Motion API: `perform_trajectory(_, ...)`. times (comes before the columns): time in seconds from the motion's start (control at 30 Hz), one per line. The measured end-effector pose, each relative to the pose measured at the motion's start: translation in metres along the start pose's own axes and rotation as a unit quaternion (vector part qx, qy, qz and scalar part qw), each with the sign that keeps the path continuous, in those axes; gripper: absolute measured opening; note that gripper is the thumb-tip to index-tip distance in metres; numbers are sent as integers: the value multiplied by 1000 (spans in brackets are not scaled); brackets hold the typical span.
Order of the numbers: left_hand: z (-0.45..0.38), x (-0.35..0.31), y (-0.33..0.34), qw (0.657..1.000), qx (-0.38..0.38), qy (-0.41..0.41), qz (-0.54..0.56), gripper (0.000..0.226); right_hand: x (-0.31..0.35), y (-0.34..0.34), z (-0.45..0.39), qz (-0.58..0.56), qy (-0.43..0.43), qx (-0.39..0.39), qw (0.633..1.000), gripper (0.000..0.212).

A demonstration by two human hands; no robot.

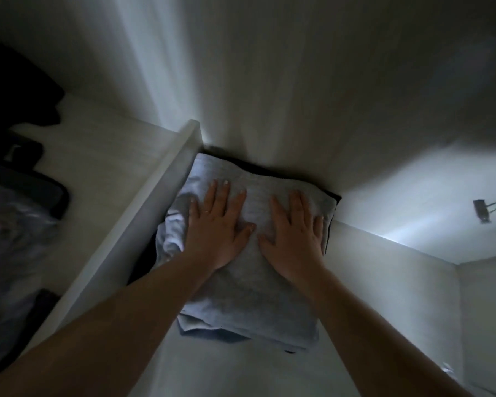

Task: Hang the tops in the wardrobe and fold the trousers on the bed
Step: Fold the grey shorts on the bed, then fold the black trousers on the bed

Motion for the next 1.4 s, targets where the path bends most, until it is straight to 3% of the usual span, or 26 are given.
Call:
perform_trajectory(0.13,63,4,-7,998,-51,29,5,67,21,1,66,-20,-17,-82,996,77)
perform_trajectory(0.27,87,17,19,999,-34,4,6,64,15,32,83,11,26,-68,997,76)
perform_trajectory(0.43,71,18,46,999,-40,23,17,62,4,54,63,22,8,-94,995,76)
perform_trajectory(0.67,70,22,52,996,-67,42,36,62,4,58,58,16,12,-88,996,77)
perform_trajectory(0.87,63,26,52,1000,7,18,2,66,7,61,52,63,29,-26,997,80)
perform_trajectory(1.0,74,21,17,996,77,12,-52,59,24,34,68,37,59,11,998,76)
perform_trajectory(1.1,115,3,-38,998,46,40,4,32,47,-6,106,-84,47,-41,995,51)
perform_trajectory(1.23,188,-16,-107,997,-32,28,69,32,76,-52,176,-234,-6,-102,967,36)
perform_trajectory(1.4,279,-23,-184,981,-129,-20,142,28,114,-88,247,-301,-78,-116,943,32)
Point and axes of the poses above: each hand's wrist, its own z-axis away from the middle knuckle, its own y-axis out of the palm, x = y × z, the point moved 7 cm from there along -z, towards the middle knuckle
